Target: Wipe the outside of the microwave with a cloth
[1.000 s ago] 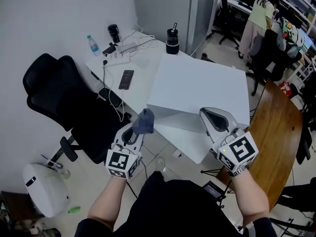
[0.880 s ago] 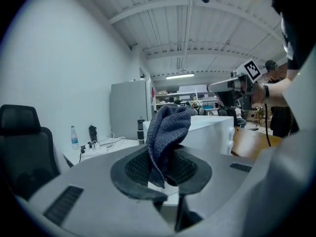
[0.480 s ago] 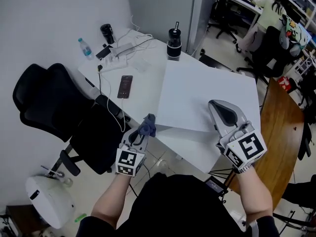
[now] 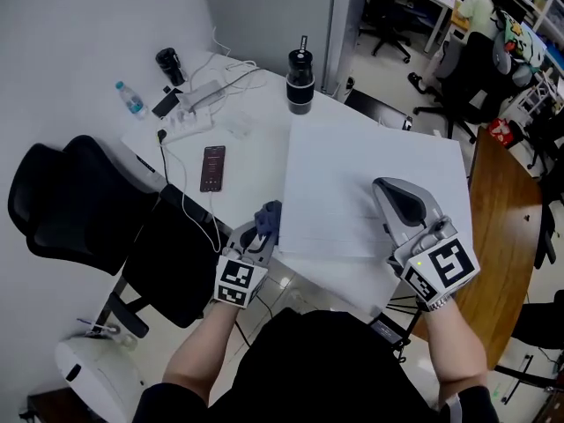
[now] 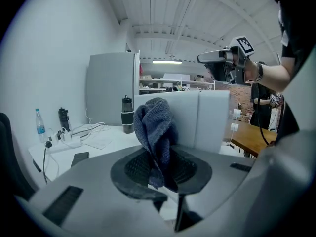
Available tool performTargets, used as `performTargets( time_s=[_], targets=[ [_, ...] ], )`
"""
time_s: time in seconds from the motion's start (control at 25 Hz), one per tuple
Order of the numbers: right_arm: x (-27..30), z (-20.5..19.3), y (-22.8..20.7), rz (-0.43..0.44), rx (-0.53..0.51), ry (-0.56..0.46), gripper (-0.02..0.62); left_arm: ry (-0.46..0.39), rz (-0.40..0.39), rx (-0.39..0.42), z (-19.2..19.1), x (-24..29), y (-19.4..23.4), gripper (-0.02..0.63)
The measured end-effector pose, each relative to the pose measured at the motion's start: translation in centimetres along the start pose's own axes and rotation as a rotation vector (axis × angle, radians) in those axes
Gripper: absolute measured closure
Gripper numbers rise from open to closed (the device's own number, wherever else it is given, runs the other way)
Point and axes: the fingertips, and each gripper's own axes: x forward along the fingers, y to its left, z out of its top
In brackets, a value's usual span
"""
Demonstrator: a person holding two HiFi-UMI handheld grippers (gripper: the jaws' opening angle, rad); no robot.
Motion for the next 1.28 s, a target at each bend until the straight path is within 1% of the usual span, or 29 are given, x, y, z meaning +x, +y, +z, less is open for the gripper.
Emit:
performTargets(
  time_s=[0.28,0.6,1.28],
  targets=[
    [0.6,-0.7,-1.5,-0.048,0.024,0.015,0.594,0.019,-0.025,0.018,0.7,3.9,2.6,0.528],
    [0.4,-1.3,-3.6,-0.106,0.047,0.026,0.594,0.036,-0.026,0.014,1.7,7.9,5.2,0.528],
    [-1.5,-2.4,-6.3,-0.204,0.082,0.042,0.594,0.069,-0.032,0.000,2.8,13.7,8.7,0.528]
  ],
)
